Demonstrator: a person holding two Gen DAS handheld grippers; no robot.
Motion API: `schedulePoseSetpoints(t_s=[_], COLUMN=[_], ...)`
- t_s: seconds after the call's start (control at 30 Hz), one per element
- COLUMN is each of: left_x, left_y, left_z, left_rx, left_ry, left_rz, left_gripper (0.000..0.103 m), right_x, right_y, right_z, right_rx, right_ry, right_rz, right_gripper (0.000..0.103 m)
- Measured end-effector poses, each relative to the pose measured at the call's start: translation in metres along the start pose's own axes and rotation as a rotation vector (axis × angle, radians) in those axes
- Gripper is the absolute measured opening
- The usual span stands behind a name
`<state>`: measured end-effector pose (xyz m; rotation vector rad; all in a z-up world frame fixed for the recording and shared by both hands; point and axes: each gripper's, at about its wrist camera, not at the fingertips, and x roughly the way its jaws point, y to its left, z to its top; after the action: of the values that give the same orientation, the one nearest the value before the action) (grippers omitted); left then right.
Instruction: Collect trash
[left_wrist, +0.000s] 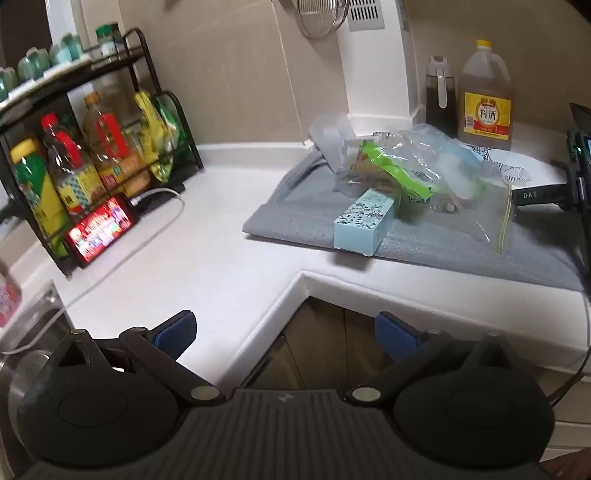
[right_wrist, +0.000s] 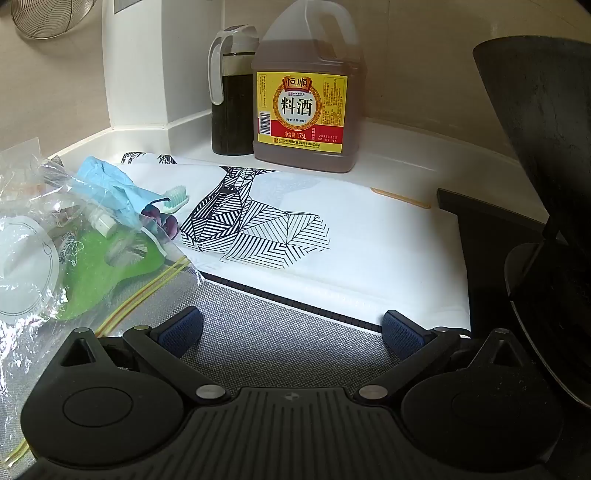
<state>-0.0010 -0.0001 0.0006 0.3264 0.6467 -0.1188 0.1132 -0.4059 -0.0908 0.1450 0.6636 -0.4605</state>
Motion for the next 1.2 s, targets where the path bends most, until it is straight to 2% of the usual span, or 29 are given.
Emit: schedulePoseSetpoints(t_s=[0.1, 0.13, 0.33, 0.47, 0.8, 1.0, 1.2], left_x=[-0.010, -0.007, 0.005, 0.010, -0.001, -0.004, -0.013], left_y=[-0.005, -0.001, -0.022, -0.013, -0.006, -0.004, -0.004], left_z=[-0.002, -0.005, 0.001, 0.005, 0.007, 0.005, 0.002], left_rx=[0.007, -0.014, 0.021, -0.012, -0.046, -0.059, -0.128], left_ry=[-0.036, -0.023, -0.007, -0.006, 0.005, -0.036, -0.072], left_rz=[0.010, -0.012, 0.000, -0.028, -0.013, 0.011, -0.028], left_gripper=[0.103, 0.103, 0.103, 0.103, 0.103, 0.103, 0.103], right_x=[0.000, 0.000, 0.000, 0.000, 0.000, 0.000, 0.000], right_y=[0.000, 0.000, 0.000, 0.000, 0.000, 0.000, 0.000], right_z=[0.000, 0.000, 0.000, 0.000, 0.000, 0.001, 0.001], right_rx=[-0.001, -0.001, -0.001, 0.000, 0.000, 0.000, 0.000], right_ry=[0.000, 0.000, 0.000, 0.000, 0.000, 0.000, 0.000], right_rz=[-0.001, -0.001, -0.001, 0.000, -0.001, -0.001, 0.000], right_gripper=[0.103, 0.103, 0.103, 0.103, 0.103, 0.103, 0.103])
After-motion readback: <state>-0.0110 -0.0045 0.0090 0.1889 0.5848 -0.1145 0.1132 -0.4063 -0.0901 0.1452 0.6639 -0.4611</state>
